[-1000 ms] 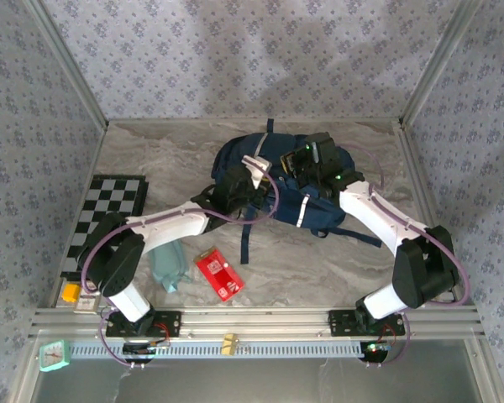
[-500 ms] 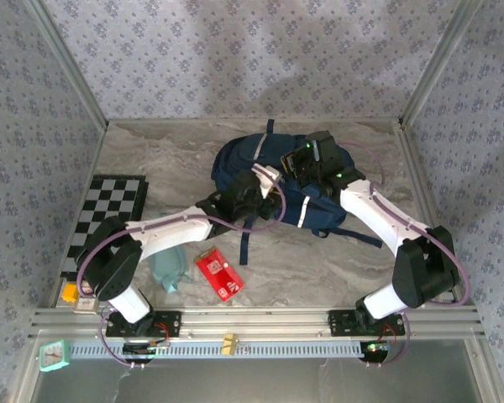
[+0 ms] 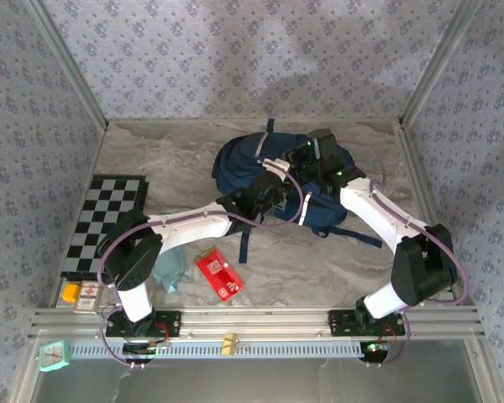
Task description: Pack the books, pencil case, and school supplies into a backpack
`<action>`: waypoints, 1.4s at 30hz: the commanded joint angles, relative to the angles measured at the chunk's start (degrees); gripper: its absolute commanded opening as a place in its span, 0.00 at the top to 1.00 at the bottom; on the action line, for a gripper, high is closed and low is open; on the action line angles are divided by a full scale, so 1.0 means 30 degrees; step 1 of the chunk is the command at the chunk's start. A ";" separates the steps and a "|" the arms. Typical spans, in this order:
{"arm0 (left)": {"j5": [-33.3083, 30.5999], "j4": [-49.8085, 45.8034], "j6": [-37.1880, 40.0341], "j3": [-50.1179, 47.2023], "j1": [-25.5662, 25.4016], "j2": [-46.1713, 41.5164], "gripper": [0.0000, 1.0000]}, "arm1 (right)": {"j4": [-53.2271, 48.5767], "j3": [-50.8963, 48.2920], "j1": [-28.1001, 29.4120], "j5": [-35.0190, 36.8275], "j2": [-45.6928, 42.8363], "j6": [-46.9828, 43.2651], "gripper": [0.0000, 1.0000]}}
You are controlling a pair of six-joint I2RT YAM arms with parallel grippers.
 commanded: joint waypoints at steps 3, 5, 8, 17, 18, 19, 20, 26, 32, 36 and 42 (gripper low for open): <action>-0.0552 0.0559 -0.0149 0.0668 0.0368 0.0226 0.90 | 0.2421 0.1069 0.0342 -0.1070 -0.0636 -0.0333 1.00; -0.0244 0.0604 0.0027 0.0547 0.0423 0.0031 0.98 | 0.2450 0.1024 0.0313 -0.1099 -0.0618 -0.0315 1.00; 0.0041 0.0684 0.0056 0.0091 0.0557 -0.0435 1.00 | 0.2479 0.1052 0.0217 -0.1186 -0.0660 -0.0337 1.00; 0.2019 0.0285 -0.0472 -0.1667 0.1907 -0.1863 1.00 | 0.1896 0.1170 -0.0020 -0.1525 -0.0826 -0.0855 1.00; 0.2434 0.0156 -0.0738 -0.1808 0.2158 -0.1945 1.00 | 0.1819 0.1170 -0.0032 -0.1510 -0.0846 -0.0914 1.00; 0.2872 0.0258 -0.0882 -0.2062 0.2428 -0.2038 1.00 | 0.1761 0.1196 -0.0032 -0.1481 -0.0821 -0.0992 1.00; 0.3103 0.0519 -0.0891 -0.2362 0.2626 -0.2163 1.00 | 0.1745 0.1183 -0.0033 -0.1551 -0.0823 -0.0995 1.00; 0.4034 0.0592 -0.0364 -0.3304 0.3591 -0.2731 1.00 | 0.1402 0.1279 -0.0232 -0.2002 -0.0857 -0.1453 1.00; 0.6271 0.0267 0.0719 -0.3497 0.3566 -0.3254 1.00 | 0.1352 0.1224 -0.0268 -0.2078 -0.0908 -0.1476 1.00; 0.5979 0.1325 0.0918 -0.4274 0.2639 -0.3553 0.83 | 0.1260 0.1317 -0.0245 -0.1982 -0.0908 -0.1542 1.00; 0.5738 0.1646 0.1075 -0.3460 0.2198 -0.2720 0.62 | 0.1335 0.1459 -0.0135 -0.1984 -0.0780 -0.1490 1.00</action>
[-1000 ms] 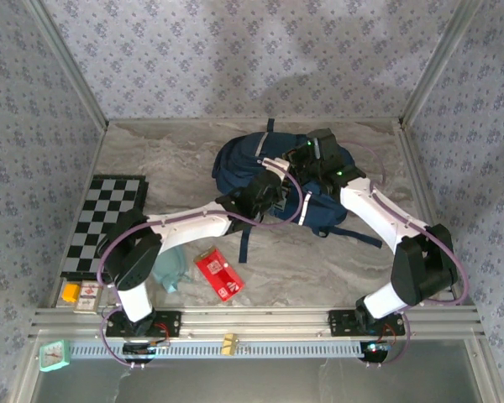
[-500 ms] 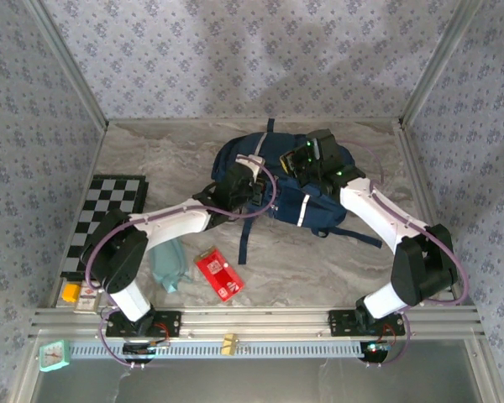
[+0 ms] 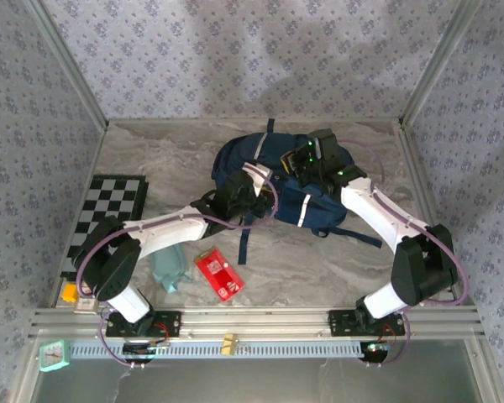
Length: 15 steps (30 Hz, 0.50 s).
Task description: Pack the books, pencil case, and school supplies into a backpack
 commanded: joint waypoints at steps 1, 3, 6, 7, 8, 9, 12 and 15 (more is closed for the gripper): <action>-0.0175 0.0593 0.0197 0.0939 0.0059 0.0477 0.61 | 0.1818 0.1434 0.0112 -0.0732 -0.0757 -0.0448 1.00; -0.0133 0.0570 0.0197 0.1358 0.0072 0.0833 0.59 | 0.1824 0.1434 0.0096 -0.0717 -0.0760 -0.0442 1.00; -0.0729 0.0404 0.0027 0.2080 0.0057 0.1471 0.59 | 0.1888 0.1403 0.0120 -0.0753 -0.0727 -0.0420 1.00; -0.0690 0.0446 0.0021 0.2293 0.0086 0.1636 0.60 | 0.1906 0.1398 0.0142 -0.0744 -0.0713 -0.0409 1.00; -0.0673 0.0608 0.0018 0.2423 0.0091 0.1729 0.62 | 0.1907 0.1354 0.0124 -0.0746 -0.0709 -0.0413 1.00; -0.0674 0.0808 -0.0022 0.2489 0.0088 0.1792 0.64 | 0.1928 0.1352 0.0142 -0.0761 -0.0732 -0.0398 1.00; -0.0643 0.0815 0.0079 0.3017 0.0092 0.2161 0.76 | 0.1968 0.1288 0.0137 -0.0754 -0.0714 -0.0354 1.00; -0.0529 0.1125 0.0189 0.3042 0.0112 0.2160 0.92 | 0.1881 0.1242 0.0124 -0.0783 -0.0730 -0.0410 1.00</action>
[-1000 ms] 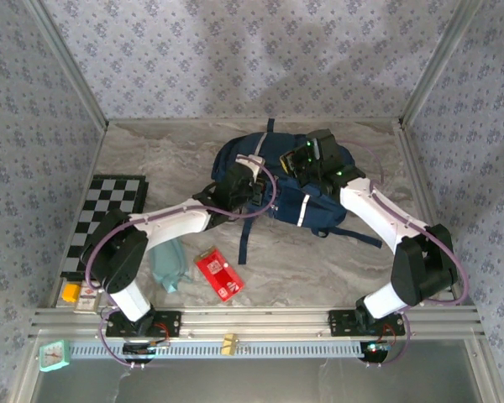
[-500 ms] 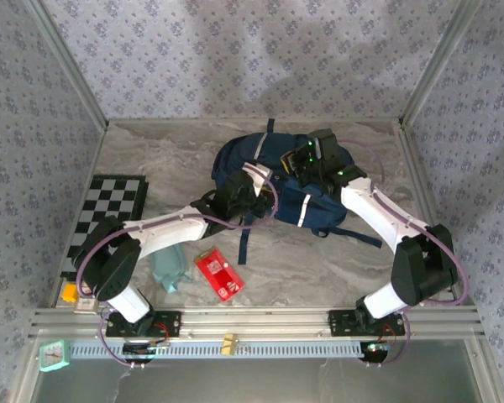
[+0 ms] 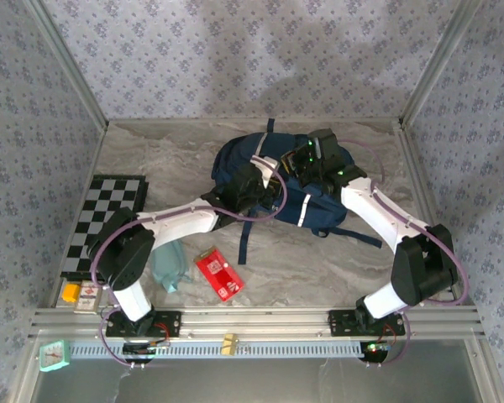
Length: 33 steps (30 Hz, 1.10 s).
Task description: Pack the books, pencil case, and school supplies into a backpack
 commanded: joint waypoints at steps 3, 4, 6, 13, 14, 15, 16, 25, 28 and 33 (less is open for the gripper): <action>0.0127 0.0747 0.0319 0.0610 0.0163 -0.0162 1.00 | 0.1873 0.1065 -0.0001 -0.1017 -0.0753 -0.0477 1.00; 0.0113 0.0591 0.0412 0.0539 0.0242 -0.0286 1.00 | 0.1739 0.1032 -0.0048 -0.1075 -0.0797 -0.0532 1.00; -0.0275 0.0321 0.0642 0.0252 0.0330 -0.0578 1.00 | 0.1440 0.1029 -0.0176 -0.1184 -0.0883 -0.0816 1.00; -0.0305 0.0442 0.0845 -0.1754 0.1767 -0.1950 1.00 | 0.0573 0.0595 -0.0501 -0.1988 -0.1307 -0.2035 1.00; -0.0181 0.0451 0.0972 -0.1940 0.1880 -0.2119 1.00 | 0.0480 0.0521 -0.0573 -0.2220 -0.1259 -0.2092 1.00; -0.0118 0.0381 0.1152 -0.2079 0.2011 -0.2190 1.00 | 0.0493 0.0455 -0.0655 -0.2451 -0.1221 -0.2169 1.00; -0.0110 0.0294 0.1372 -0.2181 0.2116 -0.2257 1.00 | 0.0532 0.0419 -0.0700 -0.2741 -0.1136 -0.2325 1.00; 0.1226 -0.0386 0.1880 -0.3463 0.3368 -0.3313 1.00 | -0.1360 0.0644 -0.1608 -0.4579 -0.0772 -0.5358 1.00; 0.1305 -0.0453 0.2296 -0.4021 0.2252 -0.4164 1.00 | -0.1916 0.1708 -0.2155 -0.5748 0.0199 -0.7288 1.00; 0.0660 -0.1240 0.2244 -0.3662 0.0145 -0.4316 1.00 | -0.3451 0.5003 -0.2611 -0.7986 0.2496 -1.0671 1.00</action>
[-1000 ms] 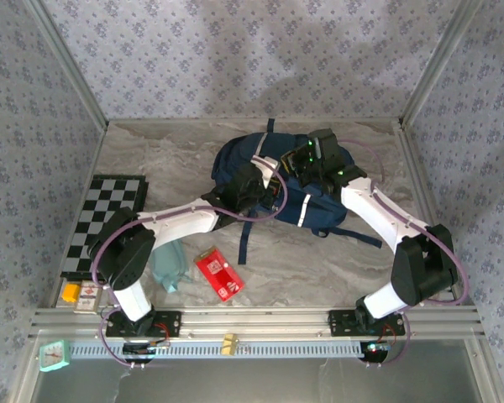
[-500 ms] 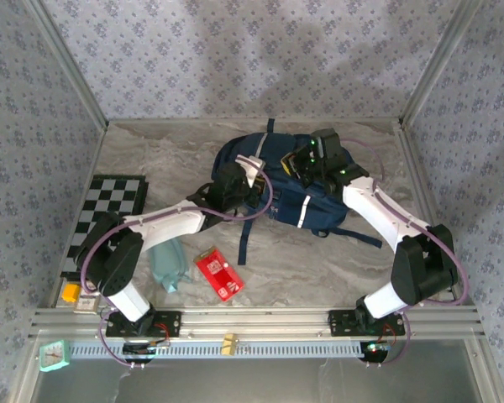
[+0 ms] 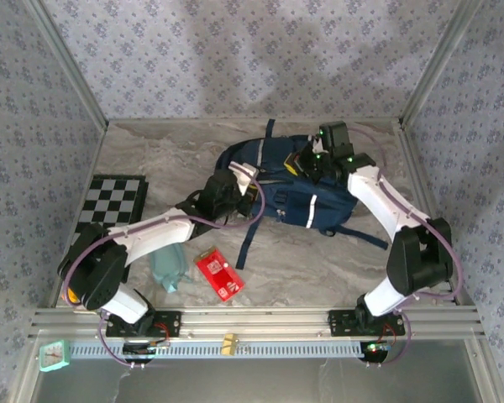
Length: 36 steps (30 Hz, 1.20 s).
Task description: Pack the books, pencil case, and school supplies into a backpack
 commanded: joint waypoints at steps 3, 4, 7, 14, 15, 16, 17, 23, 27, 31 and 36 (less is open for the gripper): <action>0.0020 -0.1402 -0.0506 0.1163 -0.1941 0.0218 1.00 | -0.1510 0.5223 -0.0210 -0.3738 0.2979 -0.5714 1.00; -0.0011 -0.1413 -0.0869 0.1348 -0.2278 0.0387 1.00 | -0.2264 0.5907 -0.0240 -0.3830 0.3512 -0.6518 1.00; -0.0520 -0.1839 -0.1764 0.2363 -0.3181 0.1172 1.00 | -0.4980 0.8144 -0.0464 -0.3707 0.4885 -0.8791 1.00; -0.1540 -0.3653 -0.2840 0.4050 -0.2673 0.2916 1.00 | -0.5696 0.6834 -0.0975 -0.3411 0.3776 -0.8320 0.57; -0.1281 -0.3441 -0.2820 0.3897 -0.2561 0.2947 1.00 | -0.5125 0.5771 -0.1009 -0.3364 0.3135 -0.7636 0.51; -0.1157 -0.3209 -0.2913 0.3812 -0.2525 0.2962 1.00 | -0.4683 0.4914 -0.1005 -0.3410 0.2605 -0.6847 0.47; -0.1153 -0.3115 -0.3014 0.3781 -0.2501 0.2962 1.00 | -0.4348 0.3986 -0.1005 -0.3527 0.1992 -0.6116 0.43; -0.0800 -0.3088 -0.3023 0.3903 -0.2502 0.3193 1.00 | -0.0818 -0.1538 -0.0505 -0.2171 -0.0941 -0.2237 0.41; -0.0572 -0.3053 -0.2994 0.3960 -0.2495 0.3167 1.00 | -0.0053 -0.3250 0.0250 -0.0655 -0.0904 -0.1021 0.50; -0.0219 -0.3040 -0.2888 0.3962 -0.2534 0.3240 1.00 | 0.1980 -0.4331 0.0206 0.0013 -0.0639 0.0539 0.52; 0.0278 -0.2857 -0.2674 0.4124 -0.2526 0.3400 1.00 | 0.3164 -0.3805 0.0498 0.0331 0.0656 0.0997 0.58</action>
